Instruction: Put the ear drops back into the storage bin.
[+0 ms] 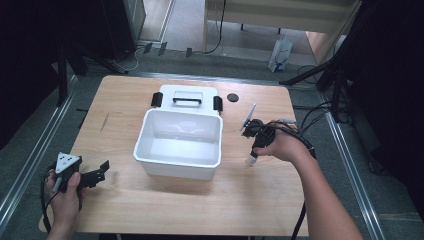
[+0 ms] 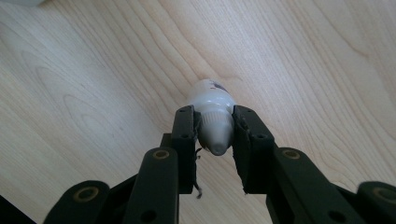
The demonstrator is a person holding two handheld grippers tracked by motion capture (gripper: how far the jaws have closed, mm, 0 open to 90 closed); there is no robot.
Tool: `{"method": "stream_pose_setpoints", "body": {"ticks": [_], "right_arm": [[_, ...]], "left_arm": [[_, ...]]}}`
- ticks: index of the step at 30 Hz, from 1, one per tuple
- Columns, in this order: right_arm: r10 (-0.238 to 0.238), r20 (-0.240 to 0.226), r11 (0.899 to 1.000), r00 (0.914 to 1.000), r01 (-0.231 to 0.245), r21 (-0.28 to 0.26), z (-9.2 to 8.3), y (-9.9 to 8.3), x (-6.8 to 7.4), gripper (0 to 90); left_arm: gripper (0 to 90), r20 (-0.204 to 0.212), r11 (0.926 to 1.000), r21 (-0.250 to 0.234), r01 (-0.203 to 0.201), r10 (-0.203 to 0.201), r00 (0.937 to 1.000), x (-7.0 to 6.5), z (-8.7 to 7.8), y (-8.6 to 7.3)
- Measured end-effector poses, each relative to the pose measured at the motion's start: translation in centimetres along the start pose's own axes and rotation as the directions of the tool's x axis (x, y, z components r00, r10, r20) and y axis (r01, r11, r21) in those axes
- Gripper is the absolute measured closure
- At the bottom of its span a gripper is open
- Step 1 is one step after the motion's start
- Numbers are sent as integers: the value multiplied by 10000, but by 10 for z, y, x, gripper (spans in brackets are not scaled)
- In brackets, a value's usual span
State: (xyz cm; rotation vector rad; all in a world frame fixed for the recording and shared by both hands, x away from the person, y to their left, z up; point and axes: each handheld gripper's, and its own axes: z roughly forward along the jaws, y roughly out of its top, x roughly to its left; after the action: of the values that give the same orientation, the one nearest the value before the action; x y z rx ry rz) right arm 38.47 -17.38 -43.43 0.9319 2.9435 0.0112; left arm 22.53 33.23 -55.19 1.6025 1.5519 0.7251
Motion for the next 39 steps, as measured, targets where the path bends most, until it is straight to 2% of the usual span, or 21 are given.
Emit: {"method": "stream_pose_setpoints", "body": {"ticks": [19, 33, 38, 39], "right_arm": [[-135, 145, 9997, 9998, 138, -195, -35, 5, 3, 717], [-239, 160, 9985, 9996, 247, -485, -72, 13, 6, 717], [-350, 298, 9980, 9989, 365, -525, -86, 18, 10, 717], [-485, 357, 9973, 9982, 504, -539, -88, 19, 11, 718]], "left_arm": [[41, -6, 10000, -4, -14, 14, 10000, 0, 0, 0], [41, -14, 10000, -7, -34, 34, 10000, -1, 0, 0], [41, -15, 10000, 18, -48, 48, 10000, -1, 0, 0], [41, -15, 10000, 17, -48, 48, 10000, -1, 0, 0]]}}
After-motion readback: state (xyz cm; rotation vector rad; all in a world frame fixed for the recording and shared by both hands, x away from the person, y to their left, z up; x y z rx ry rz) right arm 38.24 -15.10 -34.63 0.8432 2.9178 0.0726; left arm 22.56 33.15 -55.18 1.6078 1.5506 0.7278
